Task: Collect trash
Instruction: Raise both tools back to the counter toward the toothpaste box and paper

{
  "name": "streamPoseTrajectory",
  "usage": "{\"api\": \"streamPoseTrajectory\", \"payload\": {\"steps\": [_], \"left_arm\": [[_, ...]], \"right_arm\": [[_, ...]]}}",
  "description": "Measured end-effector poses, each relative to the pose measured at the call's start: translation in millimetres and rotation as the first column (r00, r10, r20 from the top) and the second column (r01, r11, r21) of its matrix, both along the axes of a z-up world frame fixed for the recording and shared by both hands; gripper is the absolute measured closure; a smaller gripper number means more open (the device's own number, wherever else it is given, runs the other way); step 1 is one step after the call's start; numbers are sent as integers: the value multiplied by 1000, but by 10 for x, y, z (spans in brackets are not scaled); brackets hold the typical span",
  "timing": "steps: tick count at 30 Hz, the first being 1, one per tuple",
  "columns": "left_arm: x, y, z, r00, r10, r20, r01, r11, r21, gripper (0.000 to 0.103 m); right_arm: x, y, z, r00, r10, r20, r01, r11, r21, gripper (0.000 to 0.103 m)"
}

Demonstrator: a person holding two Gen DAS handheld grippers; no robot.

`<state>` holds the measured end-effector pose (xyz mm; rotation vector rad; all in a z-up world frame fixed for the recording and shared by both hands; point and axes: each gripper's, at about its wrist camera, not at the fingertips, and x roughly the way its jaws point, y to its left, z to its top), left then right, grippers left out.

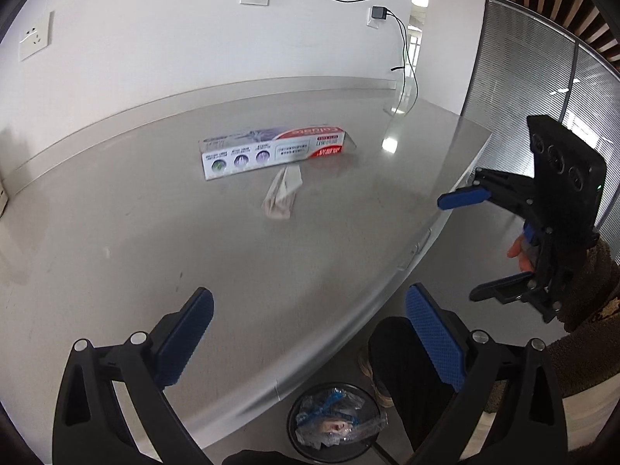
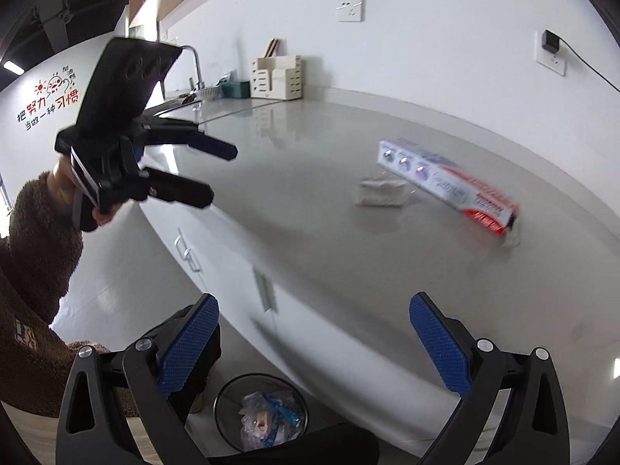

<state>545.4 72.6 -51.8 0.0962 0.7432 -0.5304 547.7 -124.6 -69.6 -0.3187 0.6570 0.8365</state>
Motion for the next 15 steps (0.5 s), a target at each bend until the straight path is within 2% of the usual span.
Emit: {"api": "streamPoseTrajectory", "payload": {"steps": [10,15], "left_arm": [[716,-247,-73,999,-24,-29,24,1000,-1,4],[997,-391,-164,997,-41,-63,41,999,-6,7]], "right_arm": [[792,-231,220,994,-56,96,63,996,-69,3],[1369,-306,250,995,-52,81,58,996,-74,3]]}}
